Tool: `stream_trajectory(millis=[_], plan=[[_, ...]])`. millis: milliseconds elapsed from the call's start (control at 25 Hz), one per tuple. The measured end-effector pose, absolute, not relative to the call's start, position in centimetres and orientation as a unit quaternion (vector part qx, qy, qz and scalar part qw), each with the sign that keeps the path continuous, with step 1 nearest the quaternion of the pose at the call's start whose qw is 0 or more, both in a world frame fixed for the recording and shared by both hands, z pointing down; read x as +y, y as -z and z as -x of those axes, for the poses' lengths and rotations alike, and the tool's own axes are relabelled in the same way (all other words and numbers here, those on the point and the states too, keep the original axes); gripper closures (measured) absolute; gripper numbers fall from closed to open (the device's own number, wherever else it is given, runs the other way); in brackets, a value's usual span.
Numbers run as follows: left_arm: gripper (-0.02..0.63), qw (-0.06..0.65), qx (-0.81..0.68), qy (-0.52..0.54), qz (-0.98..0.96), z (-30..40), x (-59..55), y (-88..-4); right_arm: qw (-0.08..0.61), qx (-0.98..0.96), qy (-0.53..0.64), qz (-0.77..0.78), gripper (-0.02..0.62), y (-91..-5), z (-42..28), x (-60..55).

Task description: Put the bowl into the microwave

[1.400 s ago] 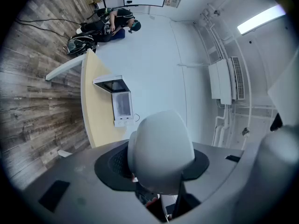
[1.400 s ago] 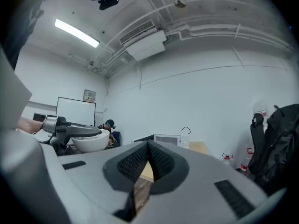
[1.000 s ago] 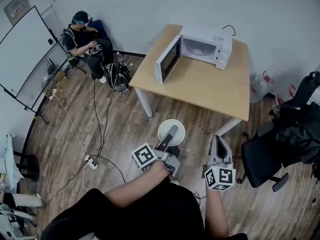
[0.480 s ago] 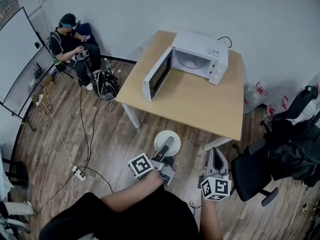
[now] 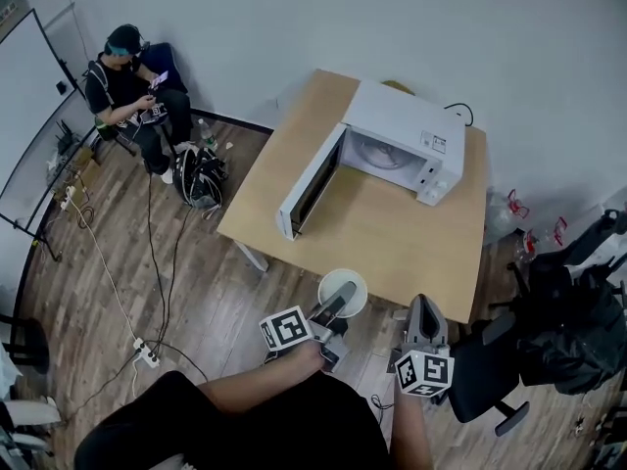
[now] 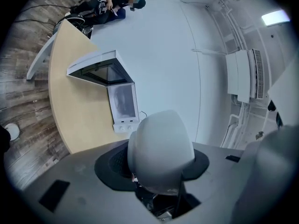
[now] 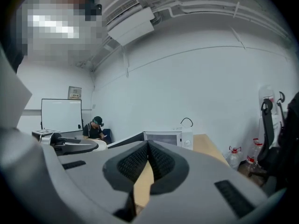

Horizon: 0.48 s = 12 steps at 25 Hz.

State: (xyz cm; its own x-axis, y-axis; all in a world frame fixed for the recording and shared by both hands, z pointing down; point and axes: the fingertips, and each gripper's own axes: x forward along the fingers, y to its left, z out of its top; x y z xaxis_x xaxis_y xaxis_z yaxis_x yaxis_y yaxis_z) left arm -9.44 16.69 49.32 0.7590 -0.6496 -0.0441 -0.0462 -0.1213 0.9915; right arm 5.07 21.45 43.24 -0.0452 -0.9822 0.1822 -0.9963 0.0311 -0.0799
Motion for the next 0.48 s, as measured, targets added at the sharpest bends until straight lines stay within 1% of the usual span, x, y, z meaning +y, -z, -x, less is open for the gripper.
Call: stream_trajectory(millis=[480], plan=[[0.4,0.641,-0.214,0.218,-0.704,6.4,6.5,-51.0,0.051,-0.688,-0.112,-0.715,0.536,-44.6,-7.3,13.0]])
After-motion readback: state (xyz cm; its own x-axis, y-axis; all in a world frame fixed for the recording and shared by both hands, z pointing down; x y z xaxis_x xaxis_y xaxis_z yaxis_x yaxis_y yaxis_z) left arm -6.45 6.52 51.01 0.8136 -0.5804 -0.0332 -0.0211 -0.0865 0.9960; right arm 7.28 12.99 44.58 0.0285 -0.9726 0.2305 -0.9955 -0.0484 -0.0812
